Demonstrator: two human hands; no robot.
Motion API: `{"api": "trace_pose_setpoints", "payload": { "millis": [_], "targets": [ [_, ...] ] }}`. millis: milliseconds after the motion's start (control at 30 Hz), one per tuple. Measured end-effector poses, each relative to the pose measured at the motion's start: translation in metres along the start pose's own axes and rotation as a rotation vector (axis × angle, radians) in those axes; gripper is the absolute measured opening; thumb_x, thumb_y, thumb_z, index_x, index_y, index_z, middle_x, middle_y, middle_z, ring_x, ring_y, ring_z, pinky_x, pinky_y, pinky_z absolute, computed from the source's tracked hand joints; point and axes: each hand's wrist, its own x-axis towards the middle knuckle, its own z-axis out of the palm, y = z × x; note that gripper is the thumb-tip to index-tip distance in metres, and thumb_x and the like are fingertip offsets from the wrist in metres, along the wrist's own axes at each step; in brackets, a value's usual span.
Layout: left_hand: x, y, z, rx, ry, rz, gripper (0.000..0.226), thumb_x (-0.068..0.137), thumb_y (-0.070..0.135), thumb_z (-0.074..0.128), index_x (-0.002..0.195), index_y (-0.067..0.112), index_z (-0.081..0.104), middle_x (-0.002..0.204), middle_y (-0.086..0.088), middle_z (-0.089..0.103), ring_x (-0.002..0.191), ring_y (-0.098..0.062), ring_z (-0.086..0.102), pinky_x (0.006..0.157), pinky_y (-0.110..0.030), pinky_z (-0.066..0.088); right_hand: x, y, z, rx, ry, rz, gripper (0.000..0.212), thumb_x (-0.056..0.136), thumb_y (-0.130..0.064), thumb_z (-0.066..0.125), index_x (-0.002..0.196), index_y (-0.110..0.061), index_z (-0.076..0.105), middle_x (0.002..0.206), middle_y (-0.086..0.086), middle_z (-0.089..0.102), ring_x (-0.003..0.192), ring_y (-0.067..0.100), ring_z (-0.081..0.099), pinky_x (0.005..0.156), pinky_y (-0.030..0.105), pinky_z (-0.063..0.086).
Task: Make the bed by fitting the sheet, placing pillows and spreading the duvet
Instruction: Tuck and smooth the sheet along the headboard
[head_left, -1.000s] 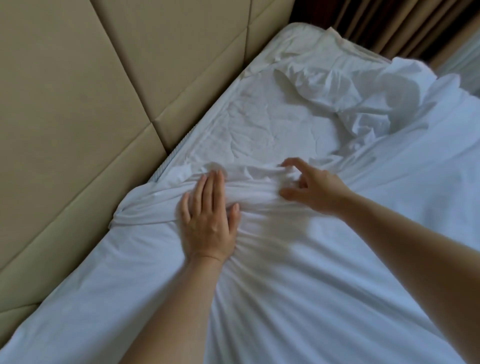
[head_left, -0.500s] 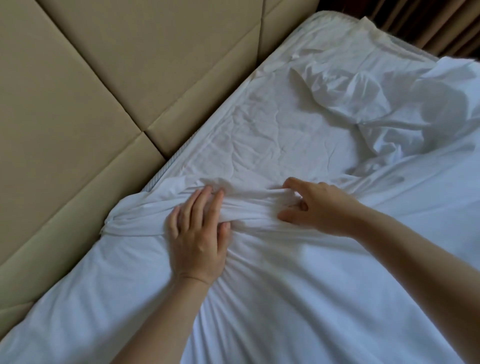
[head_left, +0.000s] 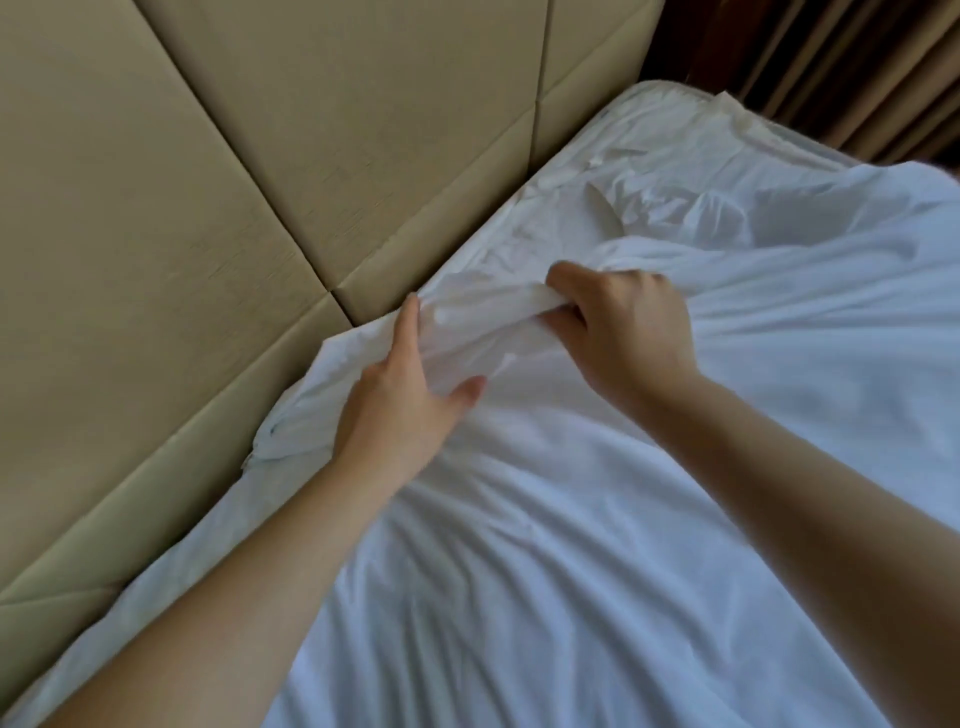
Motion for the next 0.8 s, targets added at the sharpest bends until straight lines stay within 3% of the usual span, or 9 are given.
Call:
{"api": "trace_pose_setpoints", "payload": {
  "millis": [33,100,167,267,400,500,633,733,800],
  "targets": [
    [0.010,0.006,-0.004,-0.108,-0.068,-0.063,0.091,0.079,0.050,0.066,0.148,0.031,0.010,0.126,-0.004,0.057,0.095,-0.023,0.067,0.079,-0.039,0.054,0.009,-0.002,0.003,0.024,0.033,-0.003,0.016,0.076,-0.019,0.058,0.065,-0.010,0.051,0.045,0.007,0.041,0.042,0.035,0.048,0.046,0.025,0.023],
    [0.027,0.012,-0.007,-0.326,-0.228,-0.204,0.077,0.085,0.041,0.064,0.146,0.023,0.020,0.085,-0.005,0.069,0.055,-0.015,0.067,0.055,-0.027,0.055,0.023,-0.005,0.010,0.077,0.032,0.028,0.008,0.079,-0.013,0.053,0.074,-0.007,0.054,0.052,0.010,0.050,0.049,0.037,0.050,0.046,0.030,0.030],
    [0.041,0.012,-0.006,-0.436,-0.346,-0.277,0.056,0.094,0.032,0.054,0.141,0.011,0.032,0.057,-0.005,0.065,0.044,-0.014,0.063,0.047,-0.022,0.048,0.028,0.001,0.019,0.127,0.006,0.079,0.010,0.083,-0.007,0.048,0.088,-0.003,0.056,0.065,0.018,0.060,0.061,0.039,0.054,0.052,0.037,0.038],
    [0.051,0.010,-0.001,-0.529,-0.268,-0.198,0.021,0.100,0.017,0.039,0.114,0.005,0.051,0.066,-0.011,0.067,0.051,-0.016,0.067,0.047,-0.020,0.049,0.016,0.012,0.029,0.225,-0.079,0.083,0.015,0.087,-0.004,0.048,0.102,0.000,0.051,0.075,0.019,0.061,0.069,0.038,0.055,0.057,0.038,0.034],
    [0.053,0.007,0.010,-0.558,-0.049,-0.069,0.020,0.098,0.004,0.035,0.087,0.006,0.051,0.075,-0.020,0.067,0.066,-0.023,0.070,0.059,-0.025,0.058,-0.005,0.027,0.037,0.346,-0.295,0.114,0.035,0.089,-0.008,0.049,0.122,-0.009,0.038,0.093,0.014,0.057,0.080,0.031,0.050,0.065,0.031,0.030],
    [0.056,0.009,0.023,-0.509,0.107,0.003,0.022,0.094,-0.003,0.034,0.096,-0.003,0.057,0.083,-0.015,0.069,0.077,-0.019,0.071,0.073,-0.026,0.058,-0.015,0.037,0.039,0.303,-0.381,0.084,0.045,0.089,-0.010,0.048,0.131,-0.012,0.033,0.103,0.015,0.057,0.095,0.032,0.048,0.075,0.026,0.028],
    [0.061,0.007,0.036,-0.403,0.212,0.073,0.033,0.093,0.004,0.036,0.114,0.006,0.061,0.102,-0.006,0.069,0.094,-0.010,0.064,0.089,-0.027,0.052,-0.016,0.055,0.050,0.140,-0.376,-0.037,0.051,0.091,-0.018,0.046,0.139,-0.013,0.030,0.113,0.011,0.061,0.108,0.031,0.047,0.098,0.029,0.021],
    [0.049,0.003,0.056,-0.248,0.073,0.174,0.051,0.094,0.020,0.044,0.144,0.019,0.033,0.113,0.002,0.056,0.100,-0.006,0.051,0.091,-0.016,0.038,-0.016,0.071,0.069,0.044,-0.422,-0.056,0.058,0.091,-0.037,0.030,0.146,-0.019,0.022,0.125,0.005,0.059,0.122,0.026,0.043,0.106,0.034,0.010],
    [0.046,0.001,0.076,-0.068,0.024,0.224,0.068,0.089,0.032,0.042,0.149,0.030,0.010,0.140,0.003,0.042,0.127,-0.013,0.038,0.108,-0.027,0.026,-0.019,0.078,0.080,-0.011,-0.432,-0.066,0.070,0.084,-0.050,0.011,0.149,-0.025,0.015,0.139,-0.002,0.049,0.131,0.021,0.035,0.109,0.037,0.005]
  ]
}}
